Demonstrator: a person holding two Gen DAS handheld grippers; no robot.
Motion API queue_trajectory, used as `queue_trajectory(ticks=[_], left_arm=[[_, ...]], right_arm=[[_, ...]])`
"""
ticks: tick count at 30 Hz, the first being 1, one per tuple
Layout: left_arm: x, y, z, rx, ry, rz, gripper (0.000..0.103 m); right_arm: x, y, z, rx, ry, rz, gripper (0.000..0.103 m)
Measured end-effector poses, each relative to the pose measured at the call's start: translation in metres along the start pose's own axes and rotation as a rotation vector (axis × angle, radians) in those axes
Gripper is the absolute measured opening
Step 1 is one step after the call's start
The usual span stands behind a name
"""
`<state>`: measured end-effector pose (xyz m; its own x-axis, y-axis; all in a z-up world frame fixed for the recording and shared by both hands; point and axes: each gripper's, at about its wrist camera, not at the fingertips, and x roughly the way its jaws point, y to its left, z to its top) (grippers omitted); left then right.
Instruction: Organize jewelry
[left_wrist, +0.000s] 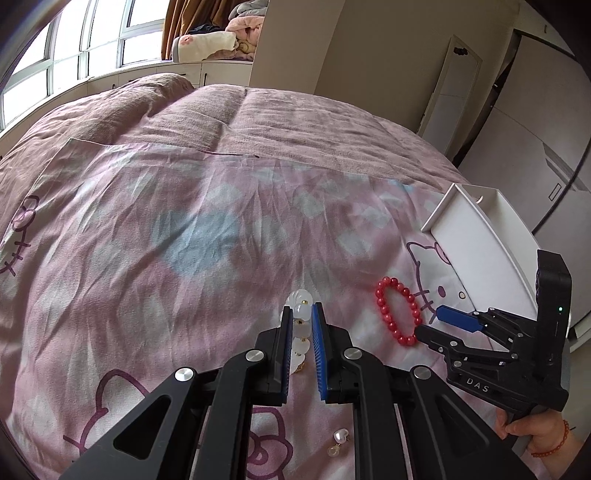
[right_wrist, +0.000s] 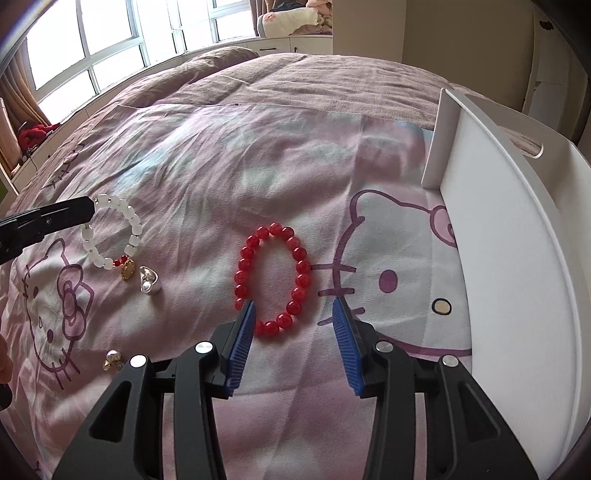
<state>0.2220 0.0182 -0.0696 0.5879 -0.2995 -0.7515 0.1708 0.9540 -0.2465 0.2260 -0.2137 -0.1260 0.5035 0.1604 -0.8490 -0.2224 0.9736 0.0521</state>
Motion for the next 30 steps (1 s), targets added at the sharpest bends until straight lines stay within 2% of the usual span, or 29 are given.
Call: queue_trajectory(ticks=[7,11,12,15,20,26,28,30], left_arm=[[0.01,-0.001,-0.004,0.003,0.026,-0.006,0.016],[0.01,-0.005,-0.005,0.013,0.031,-0.005,0.016],[0.008,-0.006,-0.005,0.015,0.031,-0.006,0.016],[0.002,-0.009,-0.004,0.027,0.023,0.001,0.016],[-0.014,-0.015,-0.001,0.032,-0.001,0.004,0.016],[-0.037,-0.023,-0.002,0.047,-0.032,0.012,0.016],[-0.04,-0.024,-0.002,0.051,-0.033,0.023,0.02],[-0.038,-0.025,-0.005,0.065,-0.03,0.05,0.029]], right_arm=[[0.012,-0.004,0.001,0.012,0.021,0.003,0.043],[0.025,0.0,0.008,-0.029,0.037,-0.021,0.042],[0.027,0.002,0.009,-0.038,0.037,-0.022,0.038],[0.027,0.002,0.01,-0.04,0.044,0.006,0.01],[0.017,0.005,0.005,-0.013,0.045,0.051,0.01],[-0.018,0.013,0.002,-0.016,-0.016,0.077,0.01],[-0.036,0.014,0.003,-0.016,-0.048,0.085,0.01],[-0.053,0.016,0.005,-0.019,-0.079,0.092,0.01]])
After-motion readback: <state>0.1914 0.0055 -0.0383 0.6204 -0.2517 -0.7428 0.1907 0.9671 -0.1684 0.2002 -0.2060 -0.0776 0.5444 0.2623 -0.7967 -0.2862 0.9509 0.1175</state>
